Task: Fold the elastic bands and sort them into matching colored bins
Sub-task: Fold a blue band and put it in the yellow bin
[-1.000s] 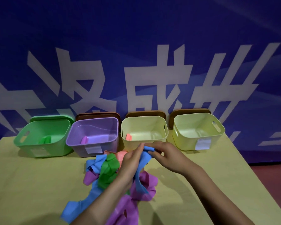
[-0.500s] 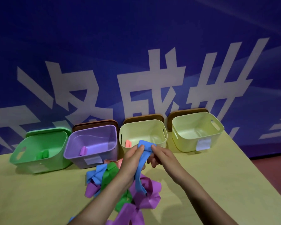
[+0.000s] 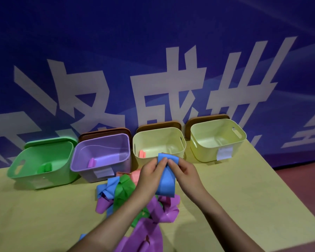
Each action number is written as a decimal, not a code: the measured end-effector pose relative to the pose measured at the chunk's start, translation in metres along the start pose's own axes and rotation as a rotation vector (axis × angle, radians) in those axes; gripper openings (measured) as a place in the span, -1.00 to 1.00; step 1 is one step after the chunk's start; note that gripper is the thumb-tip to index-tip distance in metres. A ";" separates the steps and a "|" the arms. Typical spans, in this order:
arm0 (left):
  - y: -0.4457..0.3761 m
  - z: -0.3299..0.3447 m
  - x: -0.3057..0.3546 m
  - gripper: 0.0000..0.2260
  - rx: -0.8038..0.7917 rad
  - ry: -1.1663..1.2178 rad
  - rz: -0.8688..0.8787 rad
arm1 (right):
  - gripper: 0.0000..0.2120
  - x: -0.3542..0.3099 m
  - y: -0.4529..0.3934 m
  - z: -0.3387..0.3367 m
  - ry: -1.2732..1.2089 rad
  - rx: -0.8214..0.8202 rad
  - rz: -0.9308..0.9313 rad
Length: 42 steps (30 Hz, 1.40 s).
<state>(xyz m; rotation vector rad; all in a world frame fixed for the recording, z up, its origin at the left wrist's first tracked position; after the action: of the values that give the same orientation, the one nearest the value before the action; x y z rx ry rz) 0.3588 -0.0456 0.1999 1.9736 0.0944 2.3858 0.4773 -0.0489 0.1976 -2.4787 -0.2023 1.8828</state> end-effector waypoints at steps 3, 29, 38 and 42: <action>0.003 0.003 -0.003 -0.82 0.007 0.010 0.018 | -0.80 0.005 0.006 -0.001 0.134 0.038 -0.059; 0.009 0.004 -0.003 -0.81 0.172 0.354 -0.215 | -0.77 0.000 -0.008 -0.009 0.096 -0.206 -0.033; 0.006 0.010 -0.008 -0.74 0.219 0.167 -0.277 | -0.70 0.019 -0.014 -0.018 0.298 -0.192 -0.077; 0.007 0.011 -0.006 -0.81 0.205 0.178 -0.277 | -0.75 0.021 -0.010 -0.022 0.339 -0.158 -0.072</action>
<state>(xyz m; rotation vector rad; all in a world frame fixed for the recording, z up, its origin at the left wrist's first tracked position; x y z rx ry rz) 0.3709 -0.0527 0.1963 1.6799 0.5989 2.4390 0.5028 -0.0357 0.1842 -2.8001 -0.4369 1.4415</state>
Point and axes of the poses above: each hand's wrist, its own y-axis away from the middle knuckle, its own z-axis out of the palm, x = y × z, the point moved 1 cm from there along -y, towards the middle knuckle, and after that the axes turned 12 degrees about y, right-handed, at the moved point
